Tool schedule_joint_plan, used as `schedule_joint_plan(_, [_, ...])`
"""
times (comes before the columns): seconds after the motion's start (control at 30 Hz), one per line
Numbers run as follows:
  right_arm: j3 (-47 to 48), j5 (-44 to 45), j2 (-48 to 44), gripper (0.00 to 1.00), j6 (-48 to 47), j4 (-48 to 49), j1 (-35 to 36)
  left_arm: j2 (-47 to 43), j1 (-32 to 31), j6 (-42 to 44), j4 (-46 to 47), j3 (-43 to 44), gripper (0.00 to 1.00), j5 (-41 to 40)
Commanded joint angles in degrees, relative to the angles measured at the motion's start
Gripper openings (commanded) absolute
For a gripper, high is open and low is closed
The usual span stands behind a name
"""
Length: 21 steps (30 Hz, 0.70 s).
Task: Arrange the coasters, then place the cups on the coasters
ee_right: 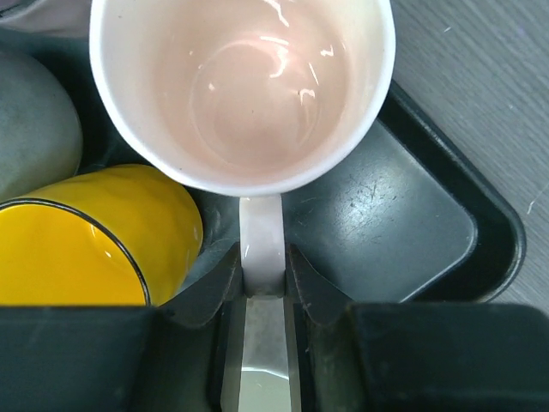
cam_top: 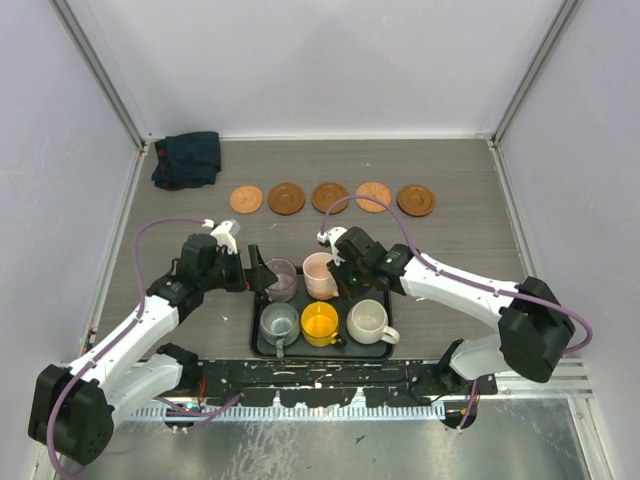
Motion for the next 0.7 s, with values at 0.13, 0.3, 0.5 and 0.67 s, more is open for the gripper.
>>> schedule_joint_plan(0.13, [-5.3, 1.0, 0.1, 0.15, 2.3, 5.0, -0.2, -1.3, -0.2, -0.2, 2.0, -0.3, 0.98, 0.8])
schedule_joint_plan(0.3, [-7.3, 0.7, -1.0, 0.34, 2.7, 8.7, -0.1, -1.4, -0.2, -0.3, 1.9, -0.3, 0.98, 0.9])
schedule_joint_plan(0.5, [-12.4, 0.9, -3.2, 0.43, 3.0, 17.0, 0.2, -1.8, -0.2, 0.1, 0.9, -0.3, 0.98, 0.5])
schedule_joint_plan(0.67, [-16.2, 0.5, -6.0, 0.44, 3.3, 22.9, 0.2, -2.5, -0.2, 0.2, -0.1, -0.2, 0.98, 0.4])
